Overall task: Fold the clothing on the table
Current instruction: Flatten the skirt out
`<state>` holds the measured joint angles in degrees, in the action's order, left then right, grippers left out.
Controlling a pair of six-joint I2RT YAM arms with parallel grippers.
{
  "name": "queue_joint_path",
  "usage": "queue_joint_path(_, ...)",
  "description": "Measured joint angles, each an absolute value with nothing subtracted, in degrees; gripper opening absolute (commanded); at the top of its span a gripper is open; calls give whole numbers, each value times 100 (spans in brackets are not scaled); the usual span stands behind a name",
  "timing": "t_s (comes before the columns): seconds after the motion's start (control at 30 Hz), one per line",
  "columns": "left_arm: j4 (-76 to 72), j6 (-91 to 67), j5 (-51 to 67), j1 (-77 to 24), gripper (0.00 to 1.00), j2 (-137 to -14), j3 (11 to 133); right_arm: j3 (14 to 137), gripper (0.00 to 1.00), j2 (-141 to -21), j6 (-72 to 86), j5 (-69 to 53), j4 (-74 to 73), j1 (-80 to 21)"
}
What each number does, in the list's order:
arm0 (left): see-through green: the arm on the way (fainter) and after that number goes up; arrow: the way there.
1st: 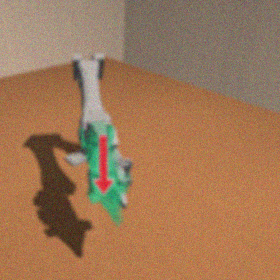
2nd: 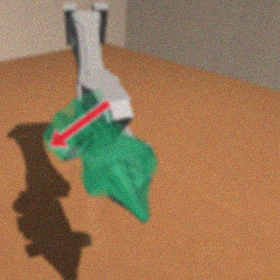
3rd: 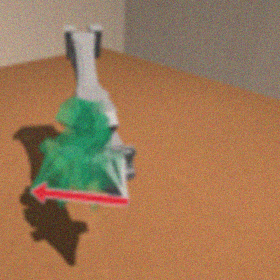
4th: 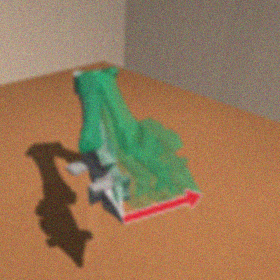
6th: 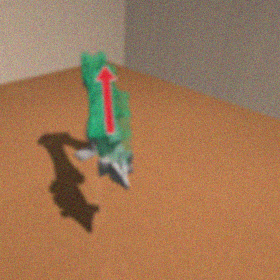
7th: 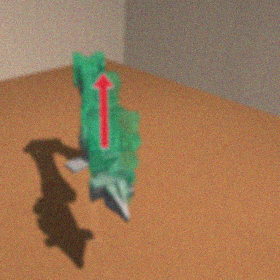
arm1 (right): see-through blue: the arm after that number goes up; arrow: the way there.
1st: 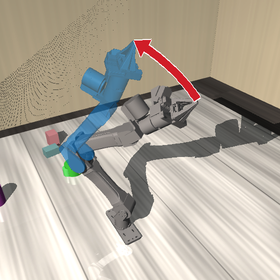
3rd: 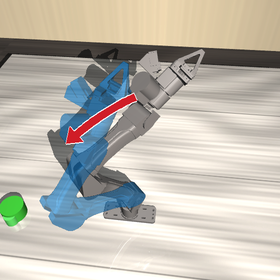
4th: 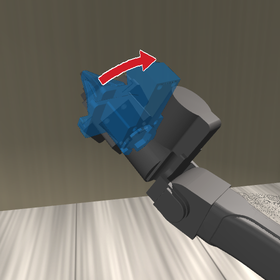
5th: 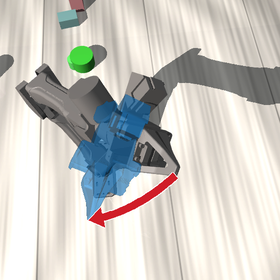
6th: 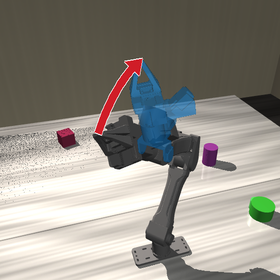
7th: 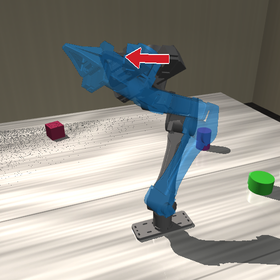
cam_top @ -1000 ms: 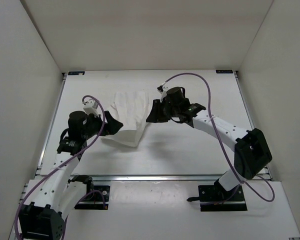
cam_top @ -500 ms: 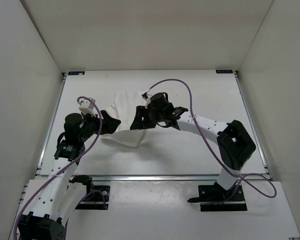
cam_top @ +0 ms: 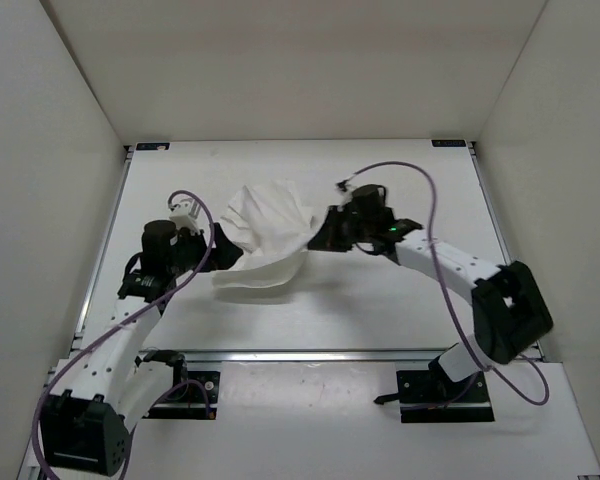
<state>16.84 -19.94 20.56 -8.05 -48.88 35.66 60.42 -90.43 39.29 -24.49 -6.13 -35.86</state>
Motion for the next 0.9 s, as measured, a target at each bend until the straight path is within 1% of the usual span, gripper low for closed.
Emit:
queue_joint_path(0.07, 1730, -1992, 2043, -939, 81, -5166, 3535, 5561, 0, -8484, 3913, -2453, -672, -2958)
queue_joint_path(0.1, 1732, -1997, 2038, -1050, 62, -5225, 3500, 5330, 0, -8252, 3889, -2445, -657, -2602)
queue_joint_path(0.13, 1721, -2025, 2053, -1146, 40, -5258, 3461, 5109, 0, -8049, 3863, -2436, -685, -2327)
queue_joint_path(0.2, 1588, -2029, 2152, -1282, 28, -5317, 3361, 4644, 0, -7706, 3791, -2438, -740, -1955)
queue_joint_path(0.3, 1424, -2104, 2217, -1393, 38, -5546, 3260, 4117, 0, -7487, 3732, -2510, -847, -1833)
queue_joint_path(0.37, 1382, -2171, 2252, -1525, 61, -5804, 3260, 3933, 0, -7496, 3710, -2561, -893, -1835)
queue_joint_path(0.43, 1308, -2303, 2342, -1719, 70, -6045, 3258, 3841, 0, -7500, 3704, -2598, -908, -1833)
queue_joint_path(0.47, 1247, -2423, 2427, -1855, 73, -6171, 3247, 3826, 0, -7507, 3704, -2624, -888, -1833)
queue_joint_path(0.63, 716, -3144, 2945, -2213, 71, -6733, 2954, 3826, 0, -7585, 3699, -2707, -692, -1835)
queue_joint_path(0.7, 419, -3538, 3100, -2187, 68, -6851, 2646, 3826, 0, -7596, 3699, -2729, -672, -1846)
queue_joint_path(0.9, -405, -4976, 3146, -2099, 65, -6440, 1516, 3826, 0, -7590, 3695, -2858, -548, -1828)
